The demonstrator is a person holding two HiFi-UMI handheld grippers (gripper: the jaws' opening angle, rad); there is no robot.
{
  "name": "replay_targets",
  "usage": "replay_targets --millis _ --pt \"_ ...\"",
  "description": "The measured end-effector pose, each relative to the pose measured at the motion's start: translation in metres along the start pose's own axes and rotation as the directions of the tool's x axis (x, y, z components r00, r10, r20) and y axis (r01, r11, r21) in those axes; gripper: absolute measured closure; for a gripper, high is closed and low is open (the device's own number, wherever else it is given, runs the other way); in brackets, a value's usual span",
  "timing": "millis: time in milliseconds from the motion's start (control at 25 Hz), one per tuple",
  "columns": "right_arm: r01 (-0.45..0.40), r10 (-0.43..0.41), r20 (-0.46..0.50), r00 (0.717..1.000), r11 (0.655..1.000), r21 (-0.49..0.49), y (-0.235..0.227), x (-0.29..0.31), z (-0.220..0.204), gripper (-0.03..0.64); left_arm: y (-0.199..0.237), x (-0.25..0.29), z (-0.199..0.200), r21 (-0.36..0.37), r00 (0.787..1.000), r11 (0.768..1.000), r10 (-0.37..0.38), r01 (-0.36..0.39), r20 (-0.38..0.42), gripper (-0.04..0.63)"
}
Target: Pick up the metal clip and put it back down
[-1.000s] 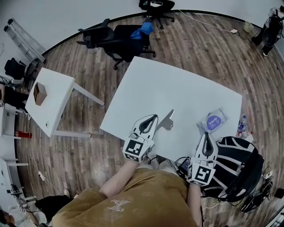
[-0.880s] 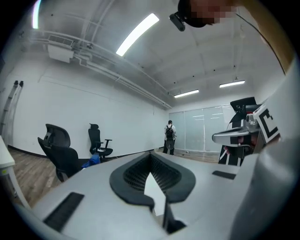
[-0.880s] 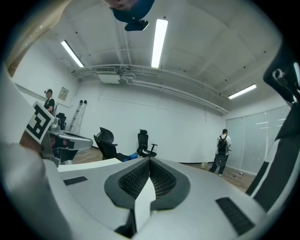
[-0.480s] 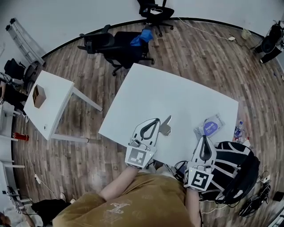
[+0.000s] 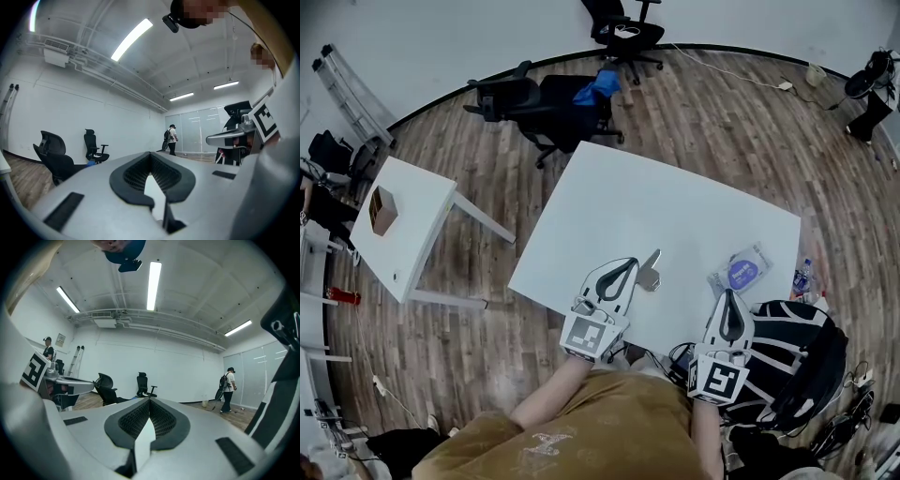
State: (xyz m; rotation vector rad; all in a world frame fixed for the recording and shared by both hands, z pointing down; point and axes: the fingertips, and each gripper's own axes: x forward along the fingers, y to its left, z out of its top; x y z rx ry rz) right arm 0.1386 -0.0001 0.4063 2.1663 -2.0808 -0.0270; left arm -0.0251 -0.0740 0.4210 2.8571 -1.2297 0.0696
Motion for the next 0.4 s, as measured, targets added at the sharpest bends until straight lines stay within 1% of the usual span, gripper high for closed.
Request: replay_targets --millis 200,400 --pt "0.005 -0.005 -0.01 1.0 1.0 0.006 -0.0005 -0.0002 -0.0011 0.611 -0.0028 -0.0003 -0.0017 -0.014 1.0 1.0 -0.008 0.008 -0.006 0.589" --pt "0.003 -0.003 -0.016 1.0 1.0 0.009 -0.0017 -0.0005 -0.004 0.611 -0.0027 0.0005 -0.0059 0.0 1.0 1.0 -0.011 0.011 -0.022 0.589"
